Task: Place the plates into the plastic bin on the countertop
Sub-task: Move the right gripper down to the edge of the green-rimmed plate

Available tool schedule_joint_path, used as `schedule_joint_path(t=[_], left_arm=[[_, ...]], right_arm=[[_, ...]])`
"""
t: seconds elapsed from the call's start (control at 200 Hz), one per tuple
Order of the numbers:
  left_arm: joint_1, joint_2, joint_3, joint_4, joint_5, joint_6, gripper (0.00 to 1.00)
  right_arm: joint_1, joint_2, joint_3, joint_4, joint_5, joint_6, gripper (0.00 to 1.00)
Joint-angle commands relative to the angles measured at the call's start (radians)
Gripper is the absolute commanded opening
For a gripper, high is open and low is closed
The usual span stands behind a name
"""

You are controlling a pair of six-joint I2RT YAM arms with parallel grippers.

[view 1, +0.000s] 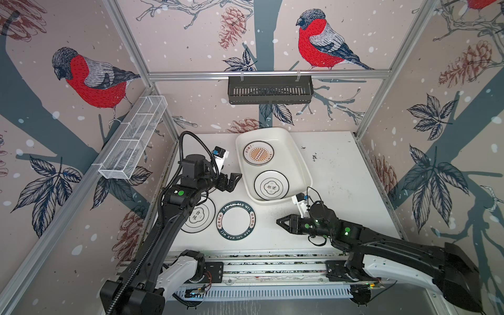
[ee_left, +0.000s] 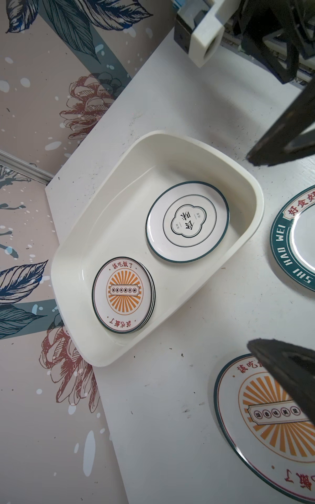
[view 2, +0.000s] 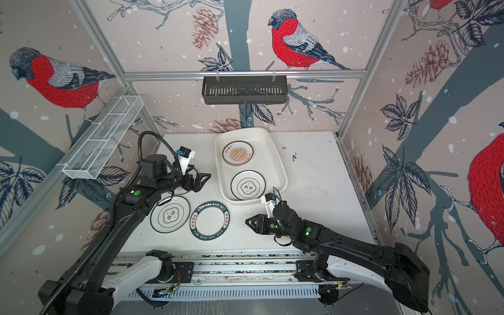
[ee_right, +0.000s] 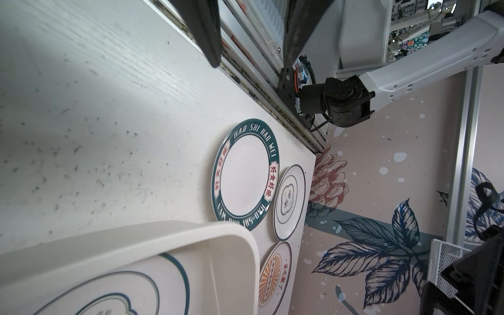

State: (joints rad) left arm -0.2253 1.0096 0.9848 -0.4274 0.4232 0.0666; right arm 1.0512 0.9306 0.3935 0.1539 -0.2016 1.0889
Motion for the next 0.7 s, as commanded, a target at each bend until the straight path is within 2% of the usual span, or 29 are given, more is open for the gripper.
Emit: schedule_joint_path(t=[0.0, 0.26, 0.465, 0.575, 0.695], left_arm=[[0.001, -0.011, 0.021, 0.030, 0.029, -0.005, 0.98], [0.000, -0.022, 0.048, 0.027, 0.043, -0.018, 0.98], [0.000, -0.029, 0.038, 0.032, 0.070, -0.019, 0.98], [0.000, -0.032, 0.042, 0.024, 0.077, -0.026, 0.98], [0.000, -0.042, 0.043, 0.024, 0.081, -0.034, 0.98]], right_arm=[[0.052, 0.031, -0.011, 0.135, 0.093, 0.059, 0.39], [0.171, 0.137, -0.058, 0.280, 0.180, 0.139, 0.40], [0.261, 0.228, -0.058, 0.350, 0.319, 0.194, 0.41], [0.290, 0.284, -0.081, 0.446, 0.368, 0.242, 0.41], [0.302, 0.363, -0.058, 0.465, 0.401, 0.266, 0.41]])
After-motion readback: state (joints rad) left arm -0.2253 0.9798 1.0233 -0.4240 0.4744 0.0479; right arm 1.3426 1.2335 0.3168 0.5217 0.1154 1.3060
